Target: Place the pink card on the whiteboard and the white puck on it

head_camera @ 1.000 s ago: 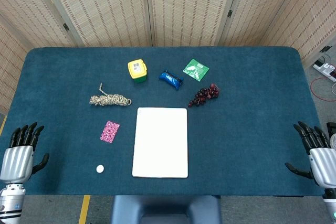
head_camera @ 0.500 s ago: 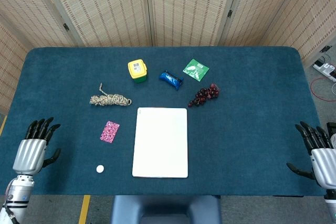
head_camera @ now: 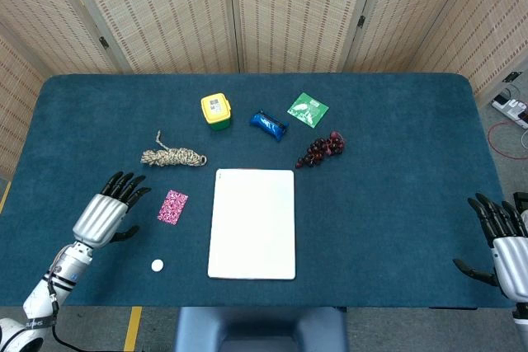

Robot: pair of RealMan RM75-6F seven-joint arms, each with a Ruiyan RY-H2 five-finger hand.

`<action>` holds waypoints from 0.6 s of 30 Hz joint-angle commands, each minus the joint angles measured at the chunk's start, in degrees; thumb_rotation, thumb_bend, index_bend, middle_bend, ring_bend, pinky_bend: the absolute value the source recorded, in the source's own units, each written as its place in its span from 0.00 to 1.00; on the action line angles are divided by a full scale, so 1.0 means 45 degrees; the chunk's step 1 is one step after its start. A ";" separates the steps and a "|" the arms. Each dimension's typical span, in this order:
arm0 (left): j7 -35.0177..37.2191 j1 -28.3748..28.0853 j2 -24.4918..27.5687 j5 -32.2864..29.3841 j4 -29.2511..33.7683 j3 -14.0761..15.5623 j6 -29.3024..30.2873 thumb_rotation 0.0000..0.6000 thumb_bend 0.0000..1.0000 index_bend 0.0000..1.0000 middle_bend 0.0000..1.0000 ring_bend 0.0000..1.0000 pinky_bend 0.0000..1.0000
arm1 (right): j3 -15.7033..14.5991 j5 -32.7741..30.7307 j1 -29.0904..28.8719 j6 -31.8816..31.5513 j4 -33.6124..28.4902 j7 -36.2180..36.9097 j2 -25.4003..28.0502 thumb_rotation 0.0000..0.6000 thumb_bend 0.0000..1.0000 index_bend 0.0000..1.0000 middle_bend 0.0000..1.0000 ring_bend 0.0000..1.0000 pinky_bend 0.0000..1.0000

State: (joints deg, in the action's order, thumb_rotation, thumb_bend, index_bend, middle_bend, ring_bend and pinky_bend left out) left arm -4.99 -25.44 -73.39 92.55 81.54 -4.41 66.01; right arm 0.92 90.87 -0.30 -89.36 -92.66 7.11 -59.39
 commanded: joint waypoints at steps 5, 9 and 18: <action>-0.0816 -0.1227 -0.0086 0.0060 -0.0340 -0.0059 -0.1479 1.00 0.28 0.14 0.11 0.03 0.00 | 0.0013 0.0018 -0.0035 0.0042 0.0020 0.0044 -0.0023 1.00 0.11 0.04 0.08 0.09 0.00; -0.1283 -0.1909 -0.0197 -0.0312 -0.0418 -0.0097 -0.2565 1.00 0.25 0.12 0.09 0.01 0.00 | 0.0002 0.0004 -0.0006 0.0027 0.0107 0.0109 -0.0057 1.00 0.11 0.04 0.08 0.09 0.00; -0.2172 -0.2877 -0.0648 -0.1059 -0.0726 -0.0062 -0.4020 1.00 0.25 0.14 0.08 0.00 0.00 | 0.0001 -0.0092 0.0084 -0.0019 0.0189 0.0159 -0.0080 1.00 0.11 0.04 0.08 0.09 0.00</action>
State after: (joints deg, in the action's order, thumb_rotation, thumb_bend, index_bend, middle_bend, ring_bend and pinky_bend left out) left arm -14.18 -37.70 -75.98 88.46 78.54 -4.70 48.78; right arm 0.92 90.45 0.08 -89.44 -91.81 7.82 -59.75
